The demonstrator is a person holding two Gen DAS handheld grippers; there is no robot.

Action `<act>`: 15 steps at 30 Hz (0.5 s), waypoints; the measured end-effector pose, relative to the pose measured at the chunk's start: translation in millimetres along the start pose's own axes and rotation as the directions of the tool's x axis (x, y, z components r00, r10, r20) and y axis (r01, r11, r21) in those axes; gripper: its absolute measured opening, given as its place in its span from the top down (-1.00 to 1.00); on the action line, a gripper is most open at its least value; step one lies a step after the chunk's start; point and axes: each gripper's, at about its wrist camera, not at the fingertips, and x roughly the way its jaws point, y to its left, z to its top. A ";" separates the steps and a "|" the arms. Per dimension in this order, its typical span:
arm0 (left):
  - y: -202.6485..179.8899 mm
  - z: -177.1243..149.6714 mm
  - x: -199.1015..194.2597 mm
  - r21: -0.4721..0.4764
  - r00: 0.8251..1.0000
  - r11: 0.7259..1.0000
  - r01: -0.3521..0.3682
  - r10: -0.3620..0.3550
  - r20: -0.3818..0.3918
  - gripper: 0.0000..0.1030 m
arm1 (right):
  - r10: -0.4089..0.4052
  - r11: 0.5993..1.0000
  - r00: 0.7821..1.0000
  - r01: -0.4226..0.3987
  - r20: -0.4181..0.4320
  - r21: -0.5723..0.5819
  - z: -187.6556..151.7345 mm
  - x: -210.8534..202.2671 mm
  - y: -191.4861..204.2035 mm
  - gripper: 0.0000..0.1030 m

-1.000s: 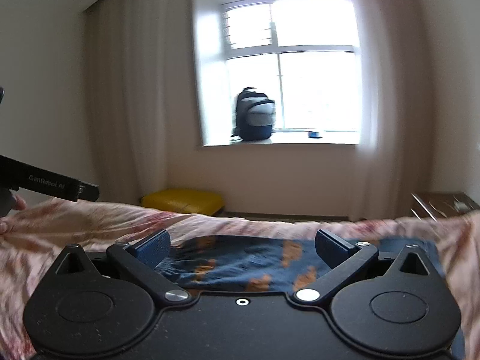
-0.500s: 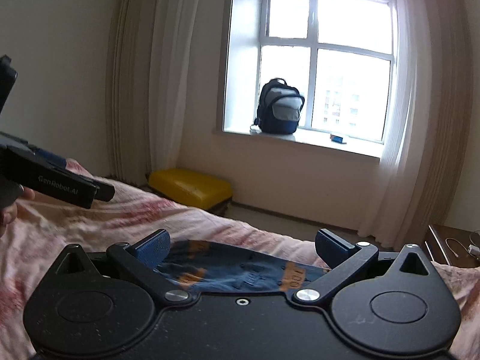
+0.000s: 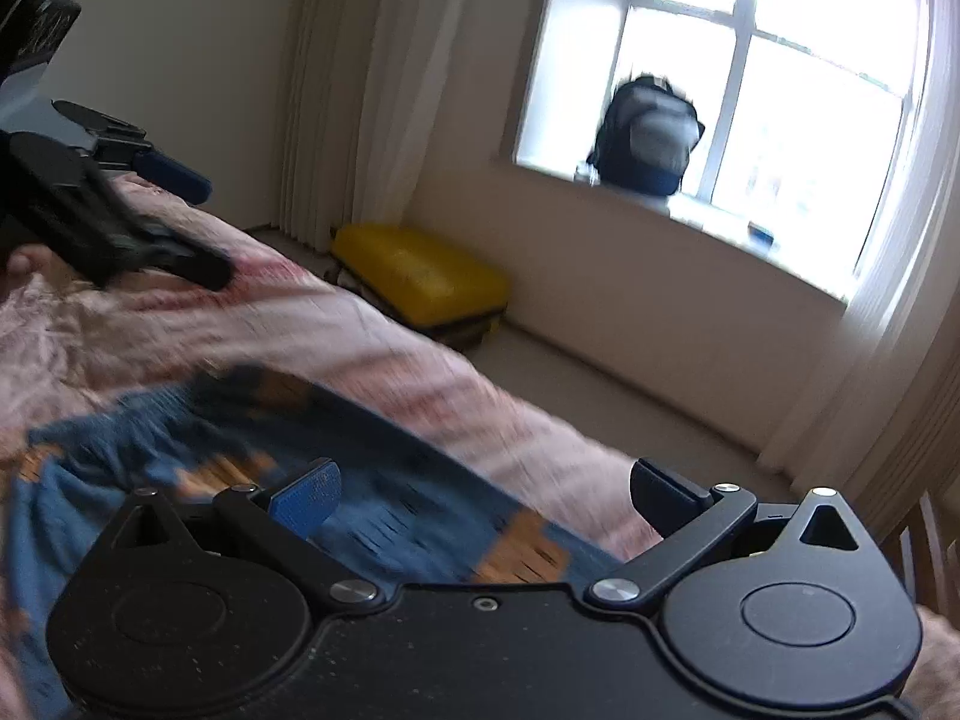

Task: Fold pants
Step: 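Move both grippers to the pant leg cuffs and open them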

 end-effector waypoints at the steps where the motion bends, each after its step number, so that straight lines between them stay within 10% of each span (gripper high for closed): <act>1: 1.8 -5.3 7.4 0.046 1.000 0.999 0.002 -0.002 -0.006 -0.99 | 0.002 1.000 1.000 -0.002 -0.017 0.014 -6.6 6.9 -12.8 -0.99; 10: 41.9 -33.8 68.9 0.006 0.993 0.995 0.100 -0.100 -0.056 -0.89 | -0.063 0.997 0.968 0.049 -0.244 -0.065 -14.0 60.5 -60.5 -0.99; 15: 66.2 -45.5 77.3 -0.118 0.964 0.963 0.244 -0.254 -0.079 -0.67 | 0.008 0.987 0.943 -0.061 -0.333 -0.151 -4.3 90.1 -60.3 -0.77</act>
